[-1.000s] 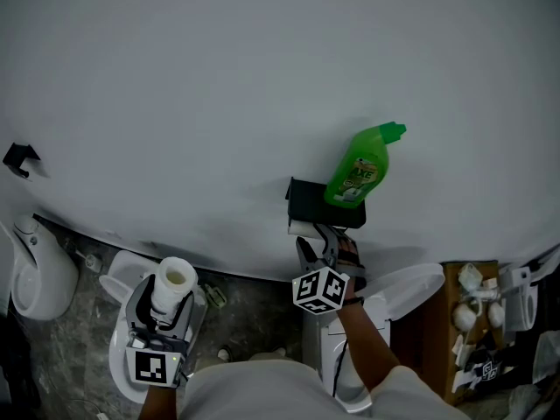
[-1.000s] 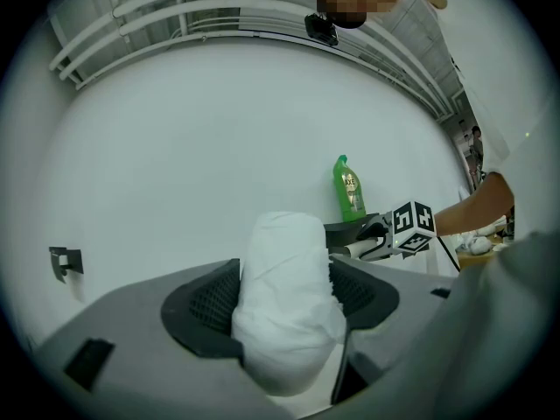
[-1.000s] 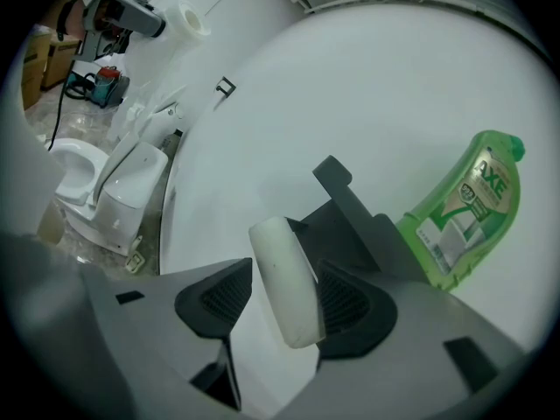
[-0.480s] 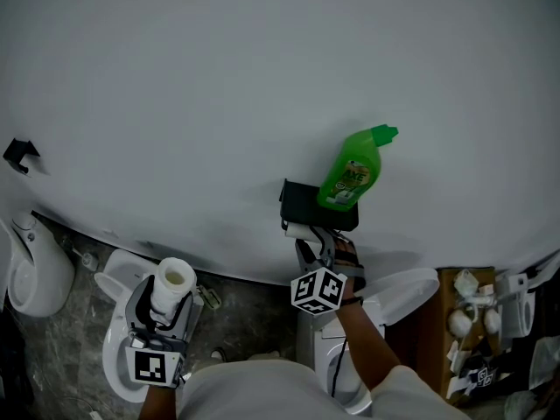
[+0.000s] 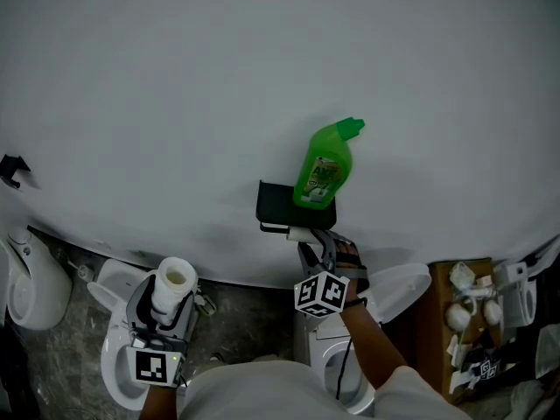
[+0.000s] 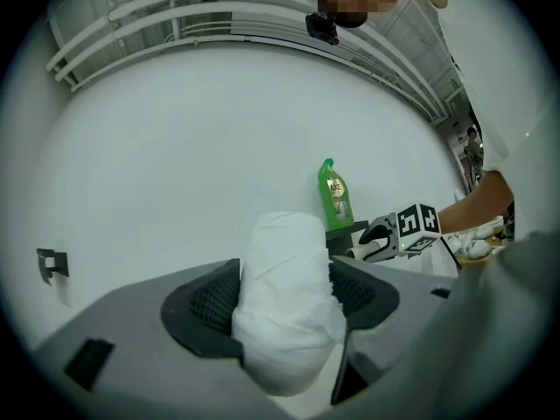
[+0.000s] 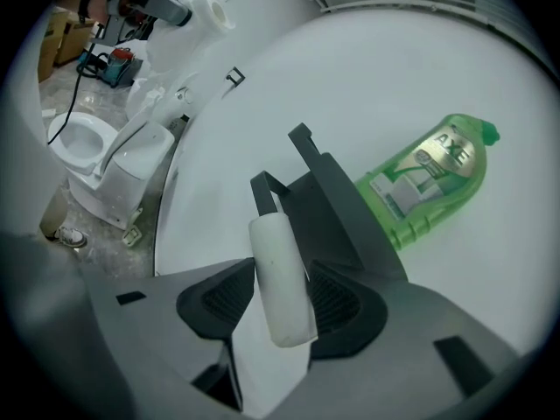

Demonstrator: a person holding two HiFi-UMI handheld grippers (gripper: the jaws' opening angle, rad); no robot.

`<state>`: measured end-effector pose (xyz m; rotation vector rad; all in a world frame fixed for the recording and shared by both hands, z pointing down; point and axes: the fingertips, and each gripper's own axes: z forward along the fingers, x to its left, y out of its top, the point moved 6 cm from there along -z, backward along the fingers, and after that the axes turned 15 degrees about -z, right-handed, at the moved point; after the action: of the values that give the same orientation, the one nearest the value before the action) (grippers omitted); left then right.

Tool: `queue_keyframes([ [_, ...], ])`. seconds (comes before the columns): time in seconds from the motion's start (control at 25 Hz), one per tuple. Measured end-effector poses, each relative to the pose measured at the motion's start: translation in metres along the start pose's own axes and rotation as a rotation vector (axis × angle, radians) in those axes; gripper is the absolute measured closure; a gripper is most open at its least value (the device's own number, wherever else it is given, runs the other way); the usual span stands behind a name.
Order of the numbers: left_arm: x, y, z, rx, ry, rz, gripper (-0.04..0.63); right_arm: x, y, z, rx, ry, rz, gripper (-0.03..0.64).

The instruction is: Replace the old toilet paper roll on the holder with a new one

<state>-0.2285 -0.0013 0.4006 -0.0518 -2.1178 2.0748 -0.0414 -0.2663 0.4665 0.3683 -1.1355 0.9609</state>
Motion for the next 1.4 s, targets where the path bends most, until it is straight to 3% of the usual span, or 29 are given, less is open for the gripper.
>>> queue_keyframes([
  [0.56, -0.055, -0.001, 0.049, 0.022, -0.134, 0.056, 0.293, 0.001, -0.08, -0.036, 0.093, -0.054, 0.142, 0.43],
  [0.88, -0.1, 0.002, 0.08, -0.002, -0.247, 0.139, 0.293, -0.001, -0.112, -0.074, 0.103, -0.109, 0.326, 0.431],
  [0.96, -0.113, 0.004, 0.09, -0.011, -0.291, 0.192, 0.293, 0.0, -0.118, -0.085, 0.109, -0.127, 0.366, 0.431],
  [1.12, -0.142, 0.004, 0.106, 0.02, -0.393, 0.41, 0.293, 0.001, -0.131, -0.109, 0.115, -0.164, 0.431, 0.433],
  [1.4, -0.192, -0.012, 0.127, -0.015, -0.537, 0.519, 0.293, 0.015, -0.16, -0.135, 0.178, -0.195, 0.507, 0.434],
])
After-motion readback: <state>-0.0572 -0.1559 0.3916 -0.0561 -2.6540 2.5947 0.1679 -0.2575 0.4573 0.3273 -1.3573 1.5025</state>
